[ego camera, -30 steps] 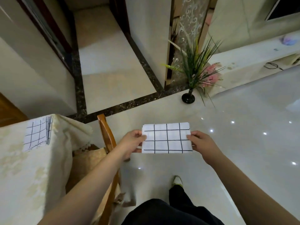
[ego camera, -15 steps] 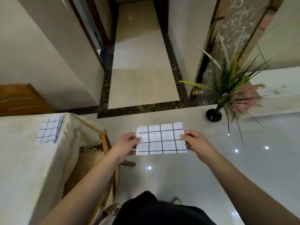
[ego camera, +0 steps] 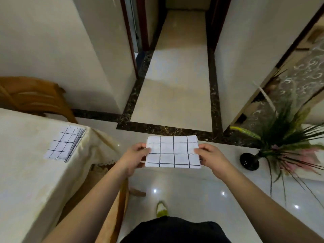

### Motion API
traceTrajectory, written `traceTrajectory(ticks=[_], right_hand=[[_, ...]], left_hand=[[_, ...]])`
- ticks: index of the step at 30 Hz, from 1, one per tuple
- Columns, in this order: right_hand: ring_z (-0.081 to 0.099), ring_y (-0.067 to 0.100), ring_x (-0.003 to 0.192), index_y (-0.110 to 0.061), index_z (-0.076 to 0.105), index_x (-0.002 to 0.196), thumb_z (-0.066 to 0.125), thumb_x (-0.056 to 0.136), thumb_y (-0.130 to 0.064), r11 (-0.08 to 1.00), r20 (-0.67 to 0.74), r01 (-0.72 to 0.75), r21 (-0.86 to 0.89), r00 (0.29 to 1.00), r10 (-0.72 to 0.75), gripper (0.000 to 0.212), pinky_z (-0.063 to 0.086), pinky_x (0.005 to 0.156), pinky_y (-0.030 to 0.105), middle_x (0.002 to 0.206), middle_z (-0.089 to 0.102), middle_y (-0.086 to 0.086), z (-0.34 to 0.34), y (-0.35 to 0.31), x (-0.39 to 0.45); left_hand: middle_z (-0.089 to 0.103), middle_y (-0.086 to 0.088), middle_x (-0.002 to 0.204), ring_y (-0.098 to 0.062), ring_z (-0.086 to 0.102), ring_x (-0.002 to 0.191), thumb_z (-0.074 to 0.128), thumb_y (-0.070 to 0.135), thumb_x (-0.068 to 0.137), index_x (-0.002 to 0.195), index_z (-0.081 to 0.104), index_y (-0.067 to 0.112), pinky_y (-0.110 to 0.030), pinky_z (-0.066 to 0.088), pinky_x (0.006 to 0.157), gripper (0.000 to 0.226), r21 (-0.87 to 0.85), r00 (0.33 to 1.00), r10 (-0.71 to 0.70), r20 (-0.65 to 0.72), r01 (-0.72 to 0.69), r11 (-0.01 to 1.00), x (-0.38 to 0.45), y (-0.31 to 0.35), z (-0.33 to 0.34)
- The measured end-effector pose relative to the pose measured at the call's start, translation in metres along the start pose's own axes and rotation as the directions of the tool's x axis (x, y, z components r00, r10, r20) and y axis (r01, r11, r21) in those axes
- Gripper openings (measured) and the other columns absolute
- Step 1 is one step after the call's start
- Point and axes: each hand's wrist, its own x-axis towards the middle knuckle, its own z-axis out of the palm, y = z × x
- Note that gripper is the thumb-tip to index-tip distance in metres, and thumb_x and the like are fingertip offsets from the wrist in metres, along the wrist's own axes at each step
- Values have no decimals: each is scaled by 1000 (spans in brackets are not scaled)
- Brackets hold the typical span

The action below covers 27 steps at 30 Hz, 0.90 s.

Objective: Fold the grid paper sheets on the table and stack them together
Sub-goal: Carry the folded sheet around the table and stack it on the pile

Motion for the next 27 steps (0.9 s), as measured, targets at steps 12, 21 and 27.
traceTrajectory(ticks=[12, 21, 27], right_hand=[[67, 21, 77, -6, 65, 93, 62, 91, -8, 994, 150, 22, -110, 989, -5, 5, 55, 72, 36, 86, 69, 10, 54, -66, 92], [64, 24, 79, -9, 64, 89, 61, 91, -7, 984, 305, 9, -176, 951, 45, 4, 52, 70, 35, 88, 68, 11, 94, -110, 195], [65, 28, 82, -9, 66, 91, 62, 90, -9, 969, 445, 54, -240, 894, 60, 4, 50, 69, 33, 97, 69, 18, 124, -157, 268]], left_hand=[[69, -20, 110, -30, 68, 97, 59, 17, 95, 116, 61, 1, -39, 56, 84, 27, -157, 993, -13, -114, -5, 988, 60, 29, -58], [71, -14, 97, -25, 67, 86, 60, 17, 94, 105, 64, 4, -37, 57, 76, 18, -316, 953, -132, -273, 41, 948, 110, 49, -78], [64, -11, 85, -20, 61, 71, 57, 14, 95, 91, 59, 9, -24, 49, 53, 6, -350, 899, -154, -410, 0, 937, 141, 81, -86]])
